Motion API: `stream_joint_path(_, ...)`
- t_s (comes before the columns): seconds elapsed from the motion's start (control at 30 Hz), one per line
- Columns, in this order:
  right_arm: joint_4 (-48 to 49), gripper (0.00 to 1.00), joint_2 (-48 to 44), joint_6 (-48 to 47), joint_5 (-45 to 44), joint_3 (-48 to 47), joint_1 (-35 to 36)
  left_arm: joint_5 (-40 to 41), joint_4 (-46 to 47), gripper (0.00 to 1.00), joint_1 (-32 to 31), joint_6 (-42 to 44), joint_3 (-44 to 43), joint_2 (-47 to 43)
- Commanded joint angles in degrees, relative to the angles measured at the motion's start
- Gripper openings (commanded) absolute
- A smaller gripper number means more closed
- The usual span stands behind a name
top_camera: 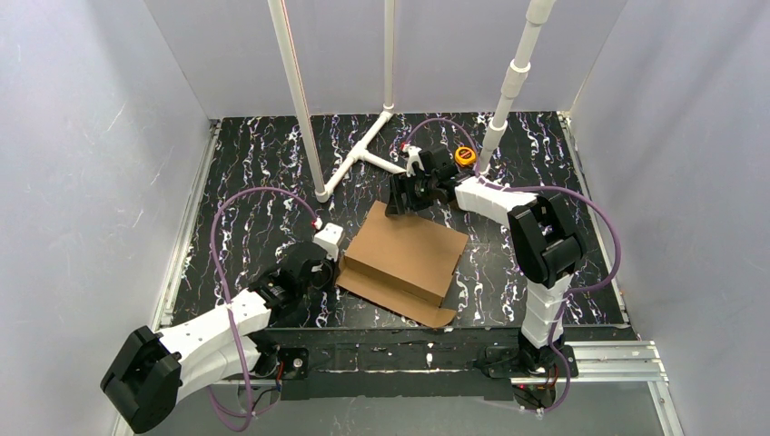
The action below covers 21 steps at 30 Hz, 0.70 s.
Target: Fold the paper box
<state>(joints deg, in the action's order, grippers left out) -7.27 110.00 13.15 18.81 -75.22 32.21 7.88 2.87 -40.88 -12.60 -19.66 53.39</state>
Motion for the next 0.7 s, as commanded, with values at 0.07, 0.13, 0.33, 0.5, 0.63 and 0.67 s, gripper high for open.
stream_joint_path(0.07,0.08,0.76,0.45,-0.14,-1.25,-0.45,-0.18,1.88,0.82,0.00,-0.95,0.48,-2.10,-0.25)
stream_joint_path(0.13,-0.13,0.76,0.44,-0.13,-2.13,-0.45,-0.21,1.88,0.71,0.00,-1.08,-0.12,-1.58,-0.82)
stream_joint_path(0.33,-0.55,0.75,0.86,-0.23,-2.97,-0.54,-0.30,3.33,-0.02,0.00,-1.10,-4.90,3.21,-8.56)
stream_joint_path(0.5,-0.55,0.75,1.32,-0.14,-2.25,-0.54,-0.30,2.45,-0.34,0.00,-1.05,-5.08,3.97,-10.20)
stream_joint_path(0.63,-0.55,0.75,1.19,-0.05,-1.64,-0.45,-0.30,1.50,-0.30,0.00,-1.07,-3.31,2.97,-8.95)
stream_joint_path(0.67,-0.55,0.75,1.21,-0.05,-1.62,-0.45,-0.30,1.35,-0.34,0.00,-1.07,-2.79,2.65,-8.49)
